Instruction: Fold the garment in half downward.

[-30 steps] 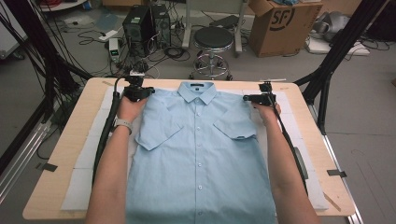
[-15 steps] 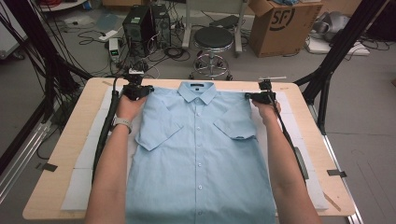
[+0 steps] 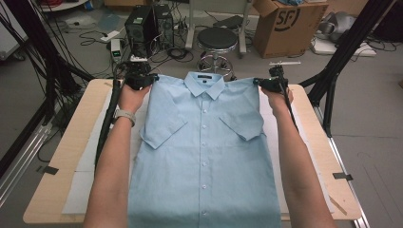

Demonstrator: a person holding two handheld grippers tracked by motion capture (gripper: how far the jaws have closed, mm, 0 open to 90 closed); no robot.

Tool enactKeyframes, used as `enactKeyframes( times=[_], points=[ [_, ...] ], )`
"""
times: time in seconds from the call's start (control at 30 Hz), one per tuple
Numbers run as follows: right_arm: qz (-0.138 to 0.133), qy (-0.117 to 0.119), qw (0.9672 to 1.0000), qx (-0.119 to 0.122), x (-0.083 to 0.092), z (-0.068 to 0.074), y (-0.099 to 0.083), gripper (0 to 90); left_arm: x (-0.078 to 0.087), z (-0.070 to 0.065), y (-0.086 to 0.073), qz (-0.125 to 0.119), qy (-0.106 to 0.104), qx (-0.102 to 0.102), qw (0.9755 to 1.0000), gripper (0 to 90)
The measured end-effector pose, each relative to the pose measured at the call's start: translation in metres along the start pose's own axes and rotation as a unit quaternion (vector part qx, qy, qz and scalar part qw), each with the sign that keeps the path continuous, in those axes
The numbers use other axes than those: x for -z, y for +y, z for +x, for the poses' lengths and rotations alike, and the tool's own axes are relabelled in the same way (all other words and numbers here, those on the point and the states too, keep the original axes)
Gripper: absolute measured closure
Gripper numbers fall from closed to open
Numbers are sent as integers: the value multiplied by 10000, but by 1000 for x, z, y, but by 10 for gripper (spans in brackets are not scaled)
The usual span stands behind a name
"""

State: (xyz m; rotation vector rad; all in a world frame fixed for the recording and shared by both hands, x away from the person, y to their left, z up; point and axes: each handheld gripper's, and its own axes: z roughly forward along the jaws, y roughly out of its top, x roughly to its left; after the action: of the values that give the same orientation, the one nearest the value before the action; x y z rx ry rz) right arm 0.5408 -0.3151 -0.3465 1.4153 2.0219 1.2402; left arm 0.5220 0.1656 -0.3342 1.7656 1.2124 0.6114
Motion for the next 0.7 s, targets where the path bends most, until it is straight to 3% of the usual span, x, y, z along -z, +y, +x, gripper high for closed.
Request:
enactKeyframes(
  times=[0.07,0.13,0.17,0.23,0.3,0.4,0.5,0.57,0.7],
  points=[
    [-9,-13,10000,-10,5,-2,6,895,3,-2,8,-127,17,-11,9999,888],
    [-104,-48,9999,30,11,-2,13,895,7,0,12,-343,-12,122,9993,889],
    [-129,-60,9999,31,13,-2,16,895,8,2,14,-317,1,174,9993,889],
    [-129,-96,9998,71,17,-3,22,895,8,3,23,-116,123,78,9998,889],
    [-202,-114,9996,131,20,-2,30,895,13,1,34,-407,39,94,9991,889],
    [-389,-162,9989,204,25,1,43,895,16,-3,52,-415,106,-116,9990,889],
    [-512,-210,9978,355,29,5,58,895,18,-5,67,-534,155,-195,9983,889],
    [-649,-229,9969,378,33,8,68,895,20,-5,74,-742,158,-154,9970,889],
    [-889,-296,9943,510,41,12,88,895,24,-3,91,-973,247,-292,9945,889]
  ],
)
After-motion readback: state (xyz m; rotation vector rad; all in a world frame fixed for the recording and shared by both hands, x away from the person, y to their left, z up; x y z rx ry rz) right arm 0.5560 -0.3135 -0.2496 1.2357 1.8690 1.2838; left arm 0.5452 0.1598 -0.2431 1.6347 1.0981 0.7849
